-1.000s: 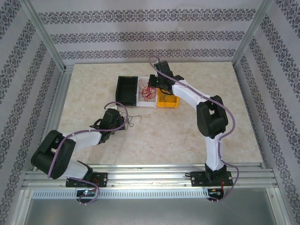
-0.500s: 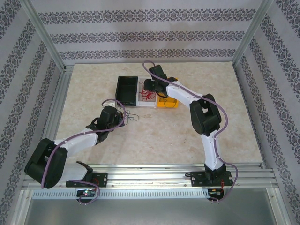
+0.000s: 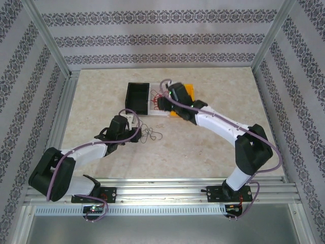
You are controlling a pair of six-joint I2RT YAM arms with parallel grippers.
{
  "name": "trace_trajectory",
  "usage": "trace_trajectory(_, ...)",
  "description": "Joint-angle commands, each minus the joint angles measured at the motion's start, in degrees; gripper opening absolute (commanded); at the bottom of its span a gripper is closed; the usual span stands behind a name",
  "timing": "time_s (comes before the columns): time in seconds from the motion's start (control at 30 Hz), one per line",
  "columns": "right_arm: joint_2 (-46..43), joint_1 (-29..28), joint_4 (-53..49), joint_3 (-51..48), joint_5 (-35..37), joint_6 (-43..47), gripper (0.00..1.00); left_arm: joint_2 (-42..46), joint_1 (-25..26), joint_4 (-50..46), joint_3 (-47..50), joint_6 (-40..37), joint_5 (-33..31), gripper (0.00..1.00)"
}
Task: Untangle the cables
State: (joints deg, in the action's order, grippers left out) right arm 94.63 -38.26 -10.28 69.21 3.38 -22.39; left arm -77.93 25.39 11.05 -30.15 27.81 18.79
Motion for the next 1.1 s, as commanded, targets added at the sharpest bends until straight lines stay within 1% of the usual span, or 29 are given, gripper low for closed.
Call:
trace_trajectory(0.0,0.90,-3.75,-1.80,-6.71,-5.29,5.03,0.57,-3.54,-0.07,4.06,-1.10,-0.58,8.93,0.00)
trace_trajectory(0.03,1.14,-4.58,-2.03,-7.63,-6.20,5.73,0.57,-4.60,-0.07,3.27,-1.74,-0.35,8.55,0.11)
trace_trajectory(0.07,1.54,-5.15,-2.35,-8.30,-7.33,6.37,0.57,-5.60,-0.02,1.28,-2.83,-0.03,7.10,0.30)
trace_trajectory(0.13,2.45,-6.01,-3.50,-8.79,-8.63,7.64,0.57,-6.82,-0.06,-1.97,-4.43,0.11,3.96,0.53)
trace_trajectory(0.17,2.95,-6.42,-4.00,-8.81,-8.82,8.13,0.57,-6.96,-0.02,-3.07,-4.92,0.37,1.71,0.60)
trace_trajectory(0.2,3.25,-6.77,-4.03,-8.83,-8.90,8.24,0.57,-6.69,-0.06,-3.35,-5.09,0.46,0.43,0.61)
trace_trajectory(0.3,4.06,-7.16,-3.32,-8.72,-11.19,7.74,0.57,-4.87,-0.07,-2.99,-4.41,0.41,-2.63,0.62)
trace_trajectory(0.43,6.04,-8.52,-3.63,-6.68,-12.35,8.82,0.56,-1.66,-0.07,-3.27,-3.31,1.01,-5.43,0.61)
trace_trajectory(0.53,7.66,-9.34,-3.50,-5.18,-14.17,9.66,0.55,0.58,-0.08,-3.28,-1.83,2.51,-7.82,0.59)
trace_trajectory(0.67,9.93,-10.47,-3.65,-2.72,-15.24,10.88,0.54,3.06,-0.16,-3.58,0.65,4.24,-12.79,0.56)
trace_trajectory(0.73,10.84,-10.52,-3.41,-1.94,-15.74,10.81,0.54,3.25,-0.24,-3.58,1.15,4.15,-13.04,0.51)
trace_trajectory(0.83,12.24,-10.43,-3.06,-1.15,-16.62,10.76,0.54,1.97,-0.25,-4.23,0.78,3.11,-10.72,0.49)
trace_trajectory(0.93,13.95,-10.43,-3.44,0.10,-17.24,11.06,0.53,-0.02,-0.23,-5.22,0.08,2.30,-9.42,0.44)
trace_trajectory(1.07,14.95,-10.13,-3.35,0.66,-17.31,10.93,0.53,-2.01,-0.23,-4.49,-0.29,1.87,-9.02,0.35)
